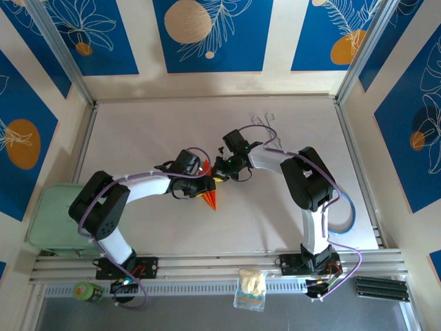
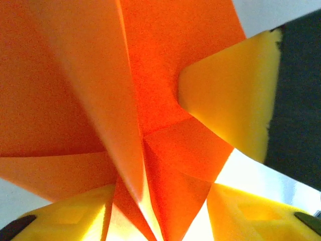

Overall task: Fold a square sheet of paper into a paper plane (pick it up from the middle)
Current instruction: Turn over a paper plane at the center of the table, then move the paper plane to the top-center of the table.

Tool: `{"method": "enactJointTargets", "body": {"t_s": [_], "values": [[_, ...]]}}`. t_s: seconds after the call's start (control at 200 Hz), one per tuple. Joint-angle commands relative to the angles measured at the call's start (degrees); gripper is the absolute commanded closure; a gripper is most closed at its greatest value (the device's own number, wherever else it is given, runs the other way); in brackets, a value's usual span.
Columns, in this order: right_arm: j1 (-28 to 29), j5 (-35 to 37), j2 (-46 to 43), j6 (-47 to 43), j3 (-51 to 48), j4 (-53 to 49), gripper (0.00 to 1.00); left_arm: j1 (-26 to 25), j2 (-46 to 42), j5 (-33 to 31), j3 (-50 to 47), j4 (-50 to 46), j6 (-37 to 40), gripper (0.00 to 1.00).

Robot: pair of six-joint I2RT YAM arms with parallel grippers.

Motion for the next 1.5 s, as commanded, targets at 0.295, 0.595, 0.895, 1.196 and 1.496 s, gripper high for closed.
{"method": "enactJointTargets", "body": {"t_s": [0.295, 0.595, 0.895, 1.196, 1.496], "values": [[0.3, 0.52, -1.13, 0.22, 2.1, -2.21, 0.97, -0.57, -0.41, -5.27, 1.57, -4.66, -2.14, 0.63], [0.43, 0.55, -0.9, 0.08, 2.12, -2.3, 0.97, -0.55, 0.65, -4.85, 2.15, -3.85, -3.27, 0.7], [0.49, 0.69, -1.17, 0.21, 1.78, -2.13, 0.97, -0.59, 1.25, -3.32, 1.92, -2.62, -4.04, 0.83], [-1.44, 8.32, -7.82, -1.7, -1.28, -3.09, 0.61, 0.18, -0.58, -6.05, 4.65, -8.68, 1.02, 0.95], [-5.75, 18.28, -15.98, -2.69, -7.75, -2.83, 0.47, 1.03, 2.22, -15.82, 16.07, -29.78, 16.41, 0.99]]}}
